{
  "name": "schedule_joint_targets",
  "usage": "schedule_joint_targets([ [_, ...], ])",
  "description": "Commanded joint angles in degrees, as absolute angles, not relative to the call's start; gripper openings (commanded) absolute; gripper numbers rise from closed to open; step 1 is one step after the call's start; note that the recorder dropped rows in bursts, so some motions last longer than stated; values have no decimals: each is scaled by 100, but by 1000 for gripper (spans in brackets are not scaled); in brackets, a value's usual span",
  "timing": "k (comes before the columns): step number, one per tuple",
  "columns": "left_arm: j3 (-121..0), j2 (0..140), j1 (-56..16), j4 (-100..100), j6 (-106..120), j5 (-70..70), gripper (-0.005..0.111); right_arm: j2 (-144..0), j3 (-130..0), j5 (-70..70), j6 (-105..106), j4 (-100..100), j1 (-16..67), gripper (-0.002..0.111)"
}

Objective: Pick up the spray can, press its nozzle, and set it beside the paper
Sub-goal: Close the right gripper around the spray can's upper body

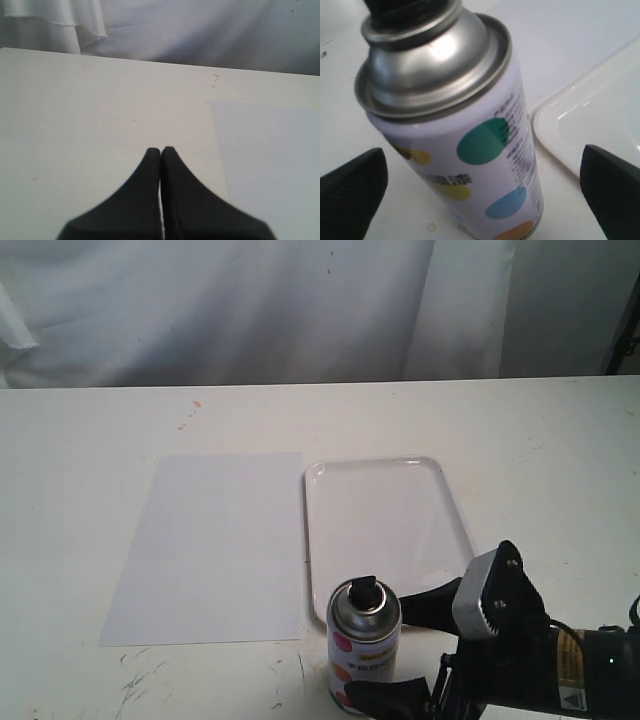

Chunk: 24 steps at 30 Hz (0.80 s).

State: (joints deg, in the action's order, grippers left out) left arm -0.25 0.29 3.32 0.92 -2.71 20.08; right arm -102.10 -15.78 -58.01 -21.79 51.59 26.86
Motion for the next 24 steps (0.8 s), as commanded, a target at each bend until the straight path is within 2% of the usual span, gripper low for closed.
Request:
schedule_joint_targets([
  [1, 0, 0, 336, 89, -281, 1987, 0, -10232, -1606, -5822, -2072, 4998, 2767, 95],
  [24, 0, 0, 336, 89, -281, 1987, 0, -10411, -2066, -5539, -2412, 4998, 3106, 95],
])
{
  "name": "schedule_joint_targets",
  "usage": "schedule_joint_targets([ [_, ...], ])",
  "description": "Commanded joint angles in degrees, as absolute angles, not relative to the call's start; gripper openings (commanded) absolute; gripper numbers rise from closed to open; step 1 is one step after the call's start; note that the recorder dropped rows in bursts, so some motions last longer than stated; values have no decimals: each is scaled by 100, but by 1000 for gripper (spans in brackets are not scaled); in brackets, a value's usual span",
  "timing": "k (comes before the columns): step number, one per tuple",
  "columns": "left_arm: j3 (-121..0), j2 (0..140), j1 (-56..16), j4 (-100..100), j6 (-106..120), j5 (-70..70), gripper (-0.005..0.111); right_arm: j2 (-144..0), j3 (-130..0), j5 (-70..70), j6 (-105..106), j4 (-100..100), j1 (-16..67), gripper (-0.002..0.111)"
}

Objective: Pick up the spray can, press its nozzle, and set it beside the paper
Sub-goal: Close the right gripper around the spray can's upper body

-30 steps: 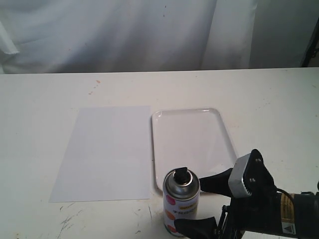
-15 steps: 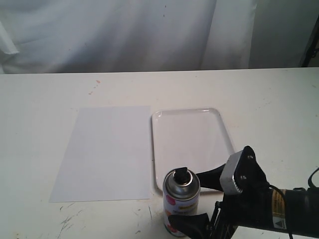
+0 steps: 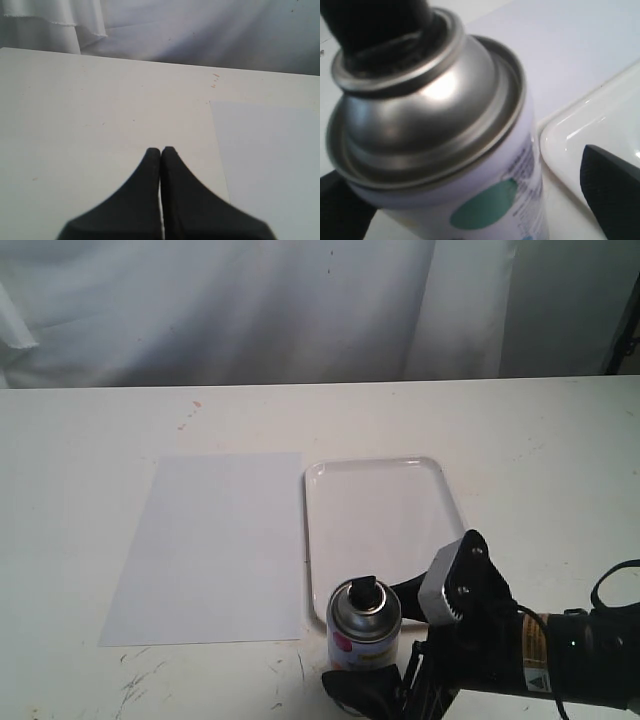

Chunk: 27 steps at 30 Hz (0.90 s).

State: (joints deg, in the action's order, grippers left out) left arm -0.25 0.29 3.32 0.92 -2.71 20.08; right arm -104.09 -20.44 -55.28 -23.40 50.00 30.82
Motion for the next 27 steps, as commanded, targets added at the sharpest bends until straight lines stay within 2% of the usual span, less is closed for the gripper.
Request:
schedule_joint_targets([
  [1, 0, 0, 336, 89, -281, 1987, 0, -10411, -2066, -5539, -2456, 4998, 3106, 95],
  [25, 0, 0, 336, 89, -281, 1987, 0, -10411, -2135, -5436, -2759, 4905, 3267, 88],
  [27, 0, 0, 336, 89, -281, 1987, 0, -10411, -2135, -5414, -2759, 4744, 3267, 82],
])
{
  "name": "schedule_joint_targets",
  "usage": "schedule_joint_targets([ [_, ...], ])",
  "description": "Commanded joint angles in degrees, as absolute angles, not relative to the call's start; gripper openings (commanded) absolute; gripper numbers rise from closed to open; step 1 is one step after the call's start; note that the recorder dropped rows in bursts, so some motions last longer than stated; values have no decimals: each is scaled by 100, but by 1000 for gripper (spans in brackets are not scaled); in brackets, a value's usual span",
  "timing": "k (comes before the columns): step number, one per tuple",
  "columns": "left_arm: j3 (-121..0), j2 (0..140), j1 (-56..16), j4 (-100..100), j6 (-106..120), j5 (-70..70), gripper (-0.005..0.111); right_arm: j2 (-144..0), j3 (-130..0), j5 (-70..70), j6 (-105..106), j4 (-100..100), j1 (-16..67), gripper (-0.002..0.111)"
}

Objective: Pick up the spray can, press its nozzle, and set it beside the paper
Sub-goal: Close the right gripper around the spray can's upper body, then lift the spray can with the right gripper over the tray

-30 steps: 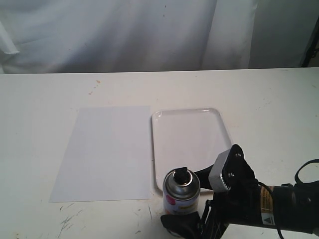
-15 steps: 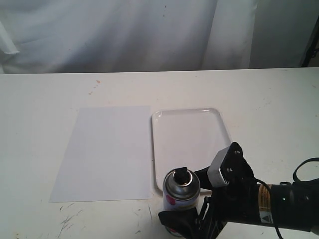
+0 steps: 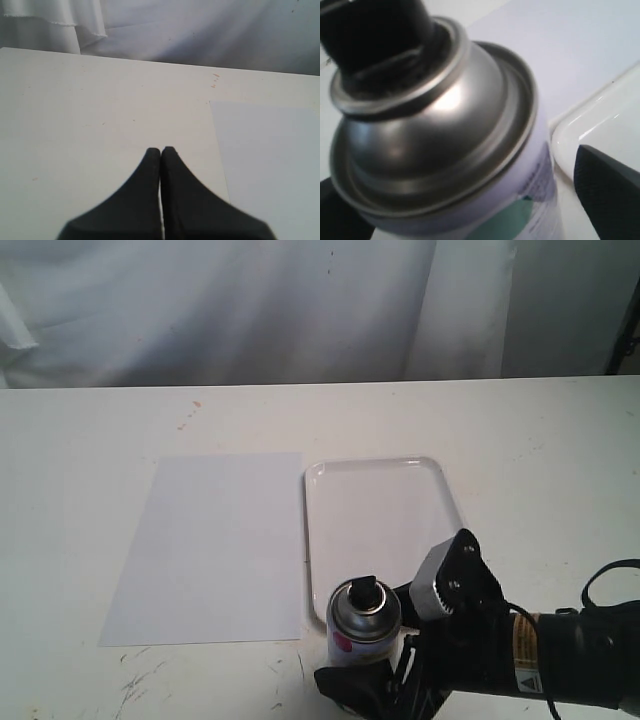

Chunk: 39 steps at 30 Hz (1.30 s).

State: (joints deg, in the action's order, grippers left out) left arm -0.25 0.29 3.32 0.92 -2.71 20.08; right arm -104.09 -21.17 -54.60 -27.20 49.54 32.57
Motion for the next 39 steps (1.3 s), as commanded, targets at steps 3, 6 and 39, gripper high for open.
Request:
schedule_joint_targets([
  [3, 0, 0, 336, 89, -281, 1987, 0, -10411, -2135, -5414, -2773, 4536, 3267, 60],
  [6, 0, 0, 336, 89, -281, 1987, 0, -10411, -2168, -5478, -3040, 4495, 3267, 23],
  [39, 0, 0, 336, 89, -281, 1987, 0, -9557, -4752, -1708, -5859, 8107, 4000, 0],
])
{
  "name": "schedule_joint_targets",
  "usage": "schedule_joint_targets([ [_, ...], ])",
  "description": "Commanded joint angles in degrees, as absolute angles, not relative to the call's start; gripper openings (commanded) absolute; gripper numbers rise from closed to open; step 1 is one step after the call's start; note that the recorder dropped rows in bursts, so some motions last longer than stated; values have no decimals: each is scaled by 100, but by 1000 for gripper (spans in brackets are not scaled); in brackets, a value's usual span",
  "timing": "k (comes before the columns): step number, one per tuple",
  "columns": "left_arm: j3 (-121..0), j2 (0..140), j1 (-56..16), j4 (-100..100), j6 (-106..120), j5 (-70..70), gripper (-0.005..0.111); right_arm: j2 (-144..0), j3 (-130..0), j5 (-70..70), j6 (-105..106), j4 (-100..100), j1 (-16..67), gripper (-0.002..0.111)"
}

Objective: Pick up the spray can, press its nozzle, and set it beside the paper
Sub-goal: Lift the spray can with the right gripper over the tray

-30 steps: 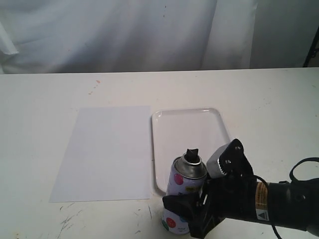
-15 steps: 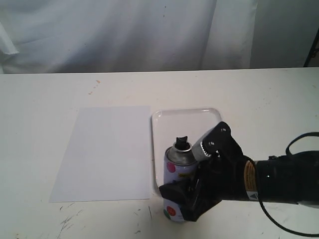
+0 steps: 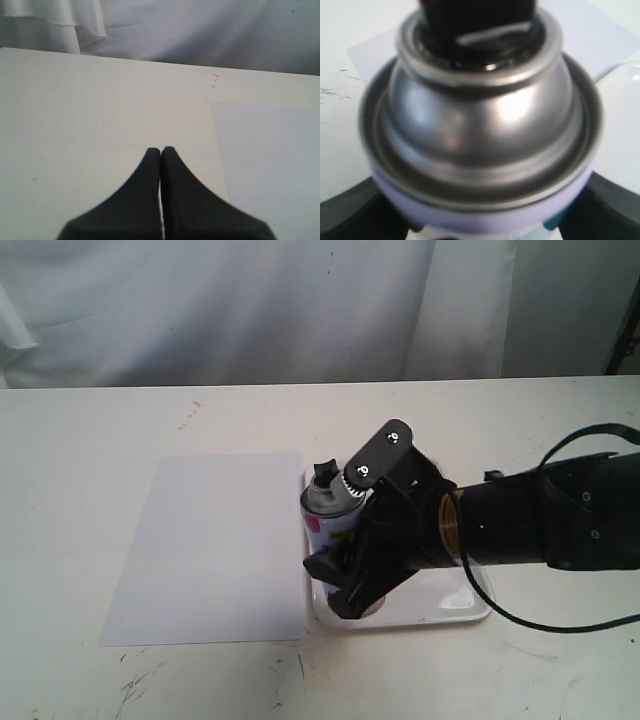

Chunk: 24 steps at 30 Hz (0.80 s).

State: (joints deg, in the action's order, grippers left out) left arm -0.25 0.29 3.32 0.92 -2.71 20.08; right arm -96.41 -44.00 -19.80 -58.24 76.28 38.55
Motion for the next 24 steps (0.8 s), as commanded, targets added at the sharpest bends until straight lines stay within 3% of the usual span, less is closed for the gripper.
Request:
schedule_joint_targets([
  [1, 0, 0, 336, 89, -281, 1987, 0, -9557, -4838, -1642, -5859, 8177, 4041, 0],
  [16, 0, 0, 336, 89, -281, 1987, 0, -10152, -5999, -265, -5843, 9031, 4810, 0],
  [24, 0, 0, 336, 89, -281, 1987, 0, -10642, -6612, 1767, -5194, 9064, 5270, 0],
])
